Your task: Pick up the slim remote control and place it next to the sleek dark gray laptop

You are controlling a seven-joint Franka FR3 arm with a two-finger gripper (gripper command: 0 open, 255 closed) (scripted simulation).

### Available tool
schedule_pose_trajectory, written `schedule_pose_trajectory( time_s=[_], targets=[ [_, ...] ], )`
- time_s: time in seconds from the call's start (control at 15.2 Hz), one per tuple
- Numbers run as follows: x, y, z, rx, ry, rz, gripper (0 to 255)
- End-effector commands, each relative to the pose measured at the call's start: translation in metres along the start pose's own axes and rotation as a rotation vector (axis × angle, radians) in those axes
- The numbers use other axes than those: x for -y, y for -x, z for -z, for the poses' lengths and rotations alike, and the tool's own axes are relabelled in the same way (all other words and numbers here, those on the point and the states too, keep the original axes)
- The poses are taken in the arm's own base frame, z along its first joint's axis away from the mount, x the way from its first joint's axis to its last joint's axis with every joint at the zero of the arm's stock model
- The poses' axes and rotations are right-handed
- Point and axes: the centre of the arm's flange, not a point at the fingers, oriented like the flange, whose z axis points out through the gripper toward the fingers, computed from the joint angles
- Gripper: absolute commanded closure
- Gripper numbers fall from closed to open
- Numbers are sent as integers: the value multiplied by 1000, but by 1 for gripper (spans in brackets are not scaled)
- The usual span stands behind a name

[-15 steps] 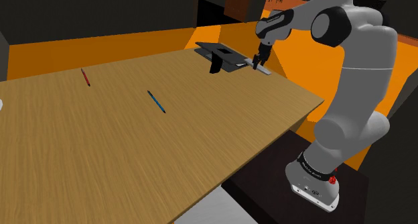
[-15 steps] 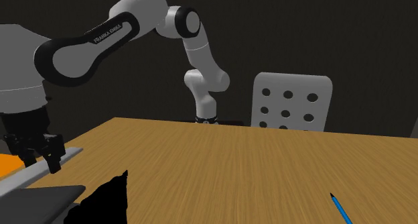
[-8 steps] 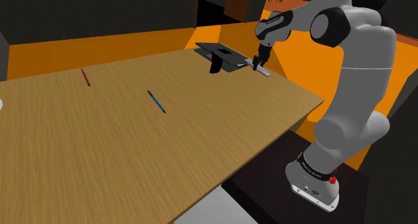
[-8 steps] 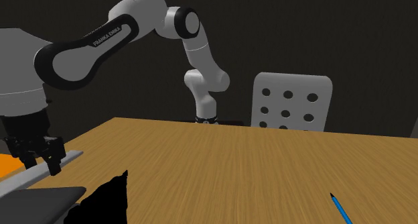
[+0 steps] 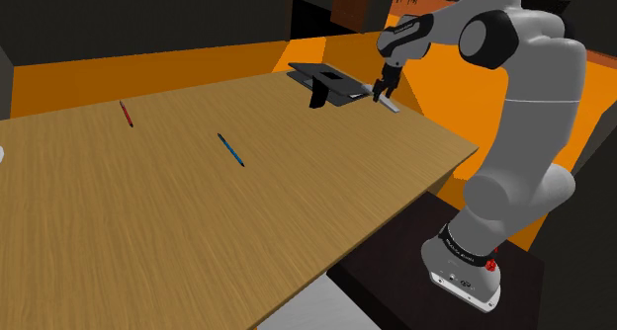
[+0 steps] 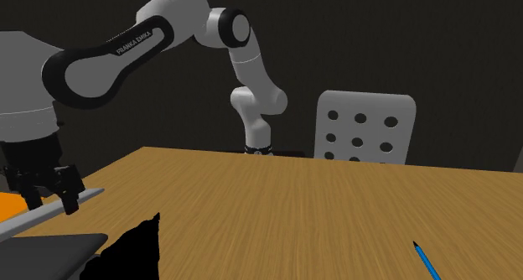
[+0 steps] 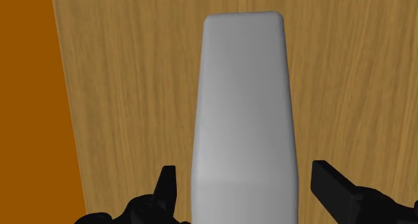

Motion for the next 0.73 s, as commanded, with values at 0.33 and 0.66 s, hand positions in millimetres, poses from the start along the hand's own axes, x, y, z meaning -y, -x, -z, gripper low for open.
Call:
schedule_pose_trajectory(
  time_s=[0.33, 0.66],
  targets=[
    [0, 0, 43, 0, 0, 0, 0],
    [0, 0, 43, 0, 0, 0, 0]
  ],
)
